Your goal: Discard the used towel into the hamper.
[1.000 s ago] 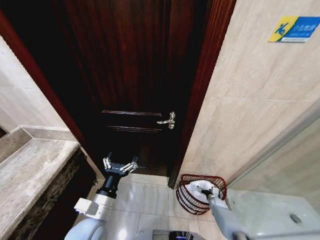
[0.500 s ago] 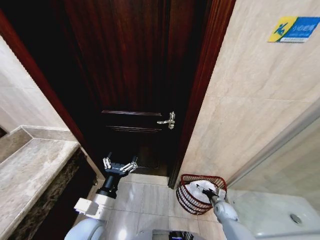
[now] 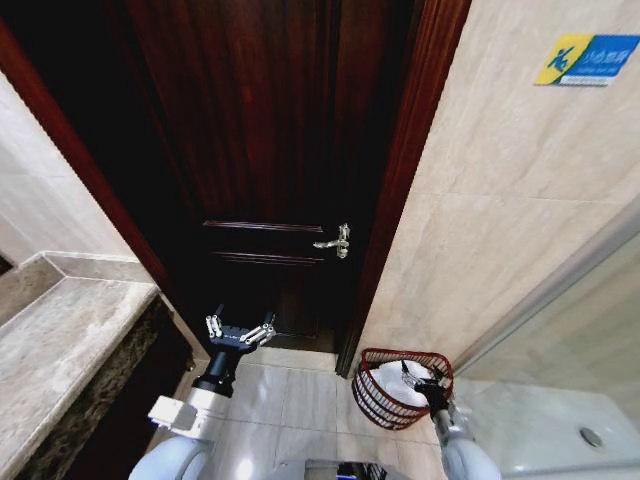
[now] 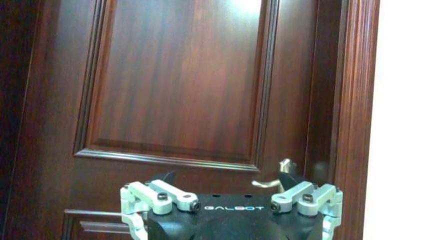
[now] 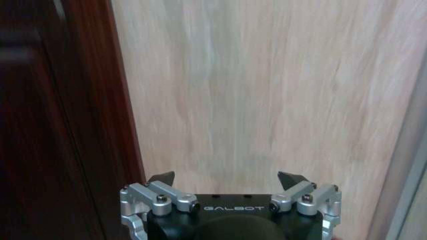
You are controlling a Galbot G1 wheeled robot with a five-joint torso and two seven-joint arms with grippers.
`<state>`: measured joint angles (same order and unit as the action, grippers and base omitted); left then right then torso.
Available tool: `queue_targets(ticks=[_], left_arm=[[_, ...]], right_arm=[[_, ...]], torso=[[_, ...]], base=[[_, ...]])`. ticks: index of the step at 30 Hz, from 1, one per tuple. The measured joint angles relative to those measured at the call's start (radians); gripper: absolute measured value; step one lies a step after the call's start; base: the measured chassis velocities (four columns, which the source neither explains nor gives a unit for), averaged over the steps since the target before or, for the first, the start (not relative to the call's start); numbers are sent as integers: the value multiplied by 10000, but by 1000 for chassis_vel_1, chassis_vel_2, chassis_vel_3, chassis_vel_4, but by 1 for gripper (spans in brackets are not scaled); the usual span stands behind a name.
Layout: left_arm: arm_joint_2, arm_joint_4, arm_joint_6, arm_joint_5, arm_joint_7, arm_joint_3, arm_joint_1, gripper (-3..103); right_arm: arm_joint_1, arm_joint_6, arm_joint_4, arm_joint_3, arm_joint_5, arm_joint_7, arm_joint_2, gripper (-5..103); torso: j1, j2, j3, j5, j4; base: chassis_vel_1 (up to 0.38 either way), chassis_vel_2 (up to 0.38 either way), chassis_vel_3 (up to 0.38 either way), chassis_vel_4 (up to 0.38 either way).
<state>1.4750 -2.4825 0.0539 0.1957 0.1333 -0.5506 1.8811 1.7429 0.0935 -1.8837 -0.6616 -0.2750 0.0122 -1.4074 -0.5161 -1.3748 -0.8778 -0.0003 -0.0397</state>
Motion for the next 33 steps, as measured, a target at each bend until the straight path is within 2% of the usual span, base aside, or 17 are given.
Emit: queue_targets(ticks=[3,4,6,7,10,18,33], left_arm=[[0,0,0,0,0,-1,0,100],[0,0,0,0,0,-1,0,100],[0,0,0,0,0,0,0,100],[0,0,0,0,0,0,0,100],[0,0,0,0,0,0,0,100],[1,0,0,0,0,0,0,100],[1,0,0,0,0,0,0,100]], right_arm=[[812,1125,-1023,-329,54,595,-589,100],[812,1125,-1023,-329,54,595,-589,100],[1176,1829,-1495,-494,552,929,-997,100],[1176,1829,-1495,-494,552,929,-997,100],[1514,2527,-2193,-568,812,1253,-1278,100],[2148,2819,-3517,-926,142,1856,-1464,100],[1729,2571,-4257,-1460,60,1865,-1652,100]], torso=[[0,0,0,0,0],[0,0,0,0,0],[0,0,0,2,1],[0,0,0,2,1],[0,0,0,4,-1],[-1,1,0,2,-1],[-1,2,-1,3,-1]], base=[[0,0,0,0],[0,0,0,0],[0,0,0,0],[0,0,0,0],[0,0,0,0],[0,0,0,0],[0,0,0,0]])
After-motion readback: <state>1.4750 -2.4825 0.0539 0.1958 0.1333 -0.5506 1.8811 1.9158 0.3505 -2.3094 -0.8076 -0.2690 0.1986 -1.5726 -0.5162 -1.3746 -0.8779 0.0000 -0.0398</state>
